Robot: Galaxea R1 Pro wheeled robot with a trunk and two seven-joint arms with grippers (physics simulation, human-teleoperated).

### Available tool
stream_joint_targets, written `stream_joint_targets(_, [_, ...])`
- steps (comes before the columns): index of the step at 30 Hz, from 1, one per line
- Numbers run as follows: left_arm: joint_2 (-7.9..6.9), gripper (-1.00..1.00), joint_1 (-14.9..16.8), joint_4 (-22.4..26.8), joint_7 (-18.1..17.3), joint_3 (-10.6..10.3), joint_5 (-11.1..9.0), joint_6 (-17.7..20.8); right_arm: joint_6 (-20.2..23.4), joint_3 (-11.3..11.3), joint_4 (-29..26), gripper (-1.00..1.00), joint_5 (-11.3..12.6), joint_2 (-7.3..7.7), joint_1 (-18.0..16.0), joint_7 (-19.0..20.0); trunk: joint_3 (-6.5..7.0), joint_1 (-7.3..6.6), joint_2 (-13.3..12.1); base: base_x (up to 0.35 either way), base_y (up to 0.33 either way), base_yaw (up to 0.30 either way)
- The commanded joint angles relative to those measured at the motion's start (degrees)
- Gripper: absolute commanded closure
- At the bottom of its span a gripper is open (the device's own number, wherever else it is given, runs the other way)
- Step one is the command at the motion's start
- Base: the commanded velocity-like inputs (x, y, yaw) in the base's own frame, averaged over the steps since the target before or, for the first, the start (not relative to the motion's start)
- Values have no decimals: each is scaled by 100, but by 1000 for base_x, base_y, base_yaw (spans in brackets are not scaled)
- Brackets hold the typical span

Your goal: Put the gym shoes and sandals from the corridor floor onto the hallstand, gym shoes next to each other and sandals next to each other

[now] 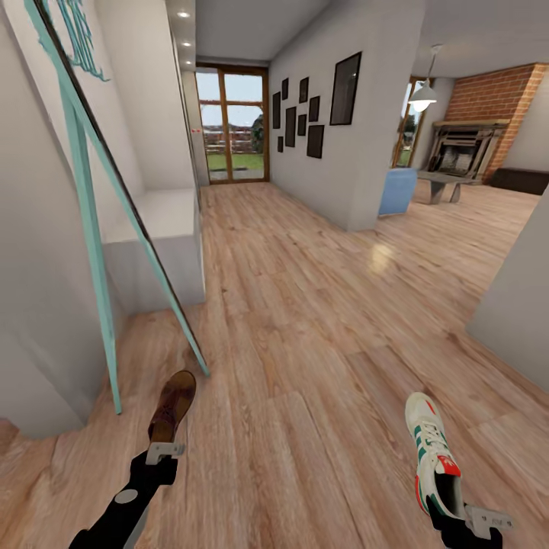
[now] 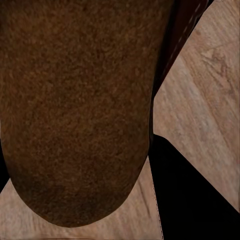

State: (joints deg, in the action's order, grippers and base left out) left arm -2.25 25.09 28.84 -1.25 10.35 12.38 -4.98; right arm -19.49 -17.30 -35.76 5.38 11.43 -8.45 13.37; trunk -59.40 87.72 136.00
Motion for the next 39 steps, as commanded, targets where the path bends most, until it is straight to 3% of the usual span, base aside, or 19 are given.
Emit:
stream_joint_targets(1, [4, 100, 5, 0, -16, 36, 78, -21, -11, -12, 7, 100, 59, 0, -5, 51, -5, 0, 2, 53, -275, 273])
stream_joint_targets(34, [10, 100, 5, -10, -16, 45, 54, -19, -2, -19, 2, 100, 59, -27, -6, 43, -39, 0, 2, 3, -282, 277])
stream_joint_targets(36, [11, 100, 5, -13, -16, 45, -58, -23, -2, -19, 5, 100, 59, -27, -7, 43, -45, 0, 2, 0, -284, 278])
stream_joint_targets(39, [2, 100, 2, -17, -25, 46, -380, -40, -2, -16, 7, 100, 59, -27, -6, 29, -54, 0, 2, 0, -284, 278])
